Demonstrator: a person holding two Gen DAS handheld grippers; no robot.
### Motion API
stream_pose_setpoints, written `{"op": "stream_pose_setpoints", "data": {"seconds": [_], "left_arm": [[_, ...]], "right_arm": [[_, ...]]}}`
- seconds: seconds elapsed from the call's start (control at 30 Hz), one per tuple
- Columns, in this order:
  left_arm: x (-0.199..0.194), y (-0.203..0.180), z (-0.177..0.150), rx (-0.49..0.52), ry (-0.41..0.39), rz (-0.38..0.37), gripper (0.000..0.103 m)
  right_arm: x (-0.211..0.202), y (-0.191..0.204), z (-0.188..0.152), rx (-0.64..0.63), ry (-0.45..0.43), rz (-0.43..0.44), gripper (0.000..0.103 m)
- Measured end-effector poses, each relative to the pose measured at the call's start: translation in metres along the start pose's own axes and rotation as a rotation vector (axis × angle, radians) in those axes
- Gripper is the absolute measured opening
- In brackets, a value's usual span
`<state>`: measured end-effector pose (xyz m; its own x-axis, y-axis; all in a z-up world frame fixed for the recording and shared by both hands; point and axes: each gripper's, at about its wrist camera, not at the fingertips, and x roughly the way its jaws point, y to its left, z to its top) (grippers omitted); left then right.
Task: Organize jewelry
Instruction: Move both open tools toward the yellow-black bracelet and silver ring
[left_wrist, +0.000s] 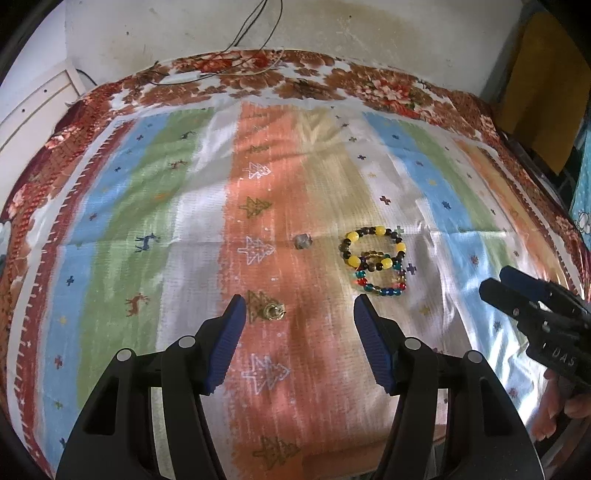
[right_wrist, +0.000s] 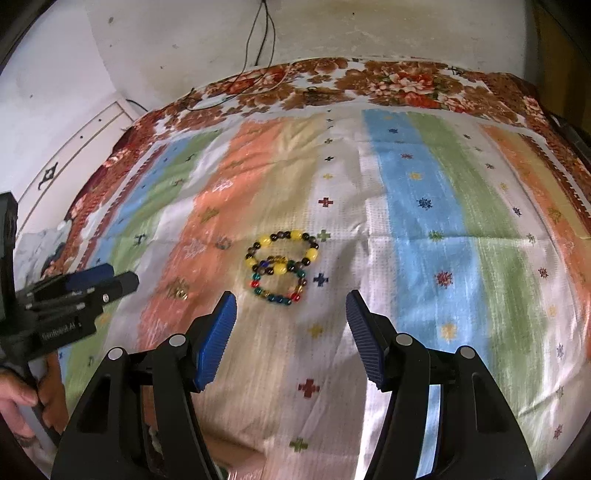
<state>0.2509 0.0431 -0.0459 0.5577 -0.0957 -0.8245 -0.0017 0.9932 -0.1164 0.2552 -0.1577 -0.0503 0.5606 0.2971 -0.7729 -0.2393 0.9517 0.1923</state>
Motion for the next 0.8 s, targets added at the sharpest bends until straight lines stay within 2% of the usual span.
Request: {"op": "stream_pose_setpoints", "data": {"seconds": [0.2,0.37,0.57,0.7,0.8], "left_arm": [[0.018,0.002,0.007,-0.025,0.031,-0.021,0.061],[0.032,0.004,0.014,-0.014,0.030,0.013,0.061],[0.051,0.009,0.023,-0.057,0.063,-0.024,0.061],[0.061,0.013,0.029,-0.088,0.052,0.003,0.061],[0.066,0.018,0.036,-0.116,0.051,-0.018,0.061]], "right_arm": [[0.021,-0.006,0.007,0.009,0.035,-0.015,0.061],[0.034,-0.013,0.012,0.037,0.048,-0.014,0.061],[0.048,-0.014,0.019,0.042,0.056,-0.019,0.061],[0.059,-0.014,0.024,0.041,0.067,-0.019,0.061],[0.066,-0.015,0.027,0.045,0.072,-0.021,0.061]]}}
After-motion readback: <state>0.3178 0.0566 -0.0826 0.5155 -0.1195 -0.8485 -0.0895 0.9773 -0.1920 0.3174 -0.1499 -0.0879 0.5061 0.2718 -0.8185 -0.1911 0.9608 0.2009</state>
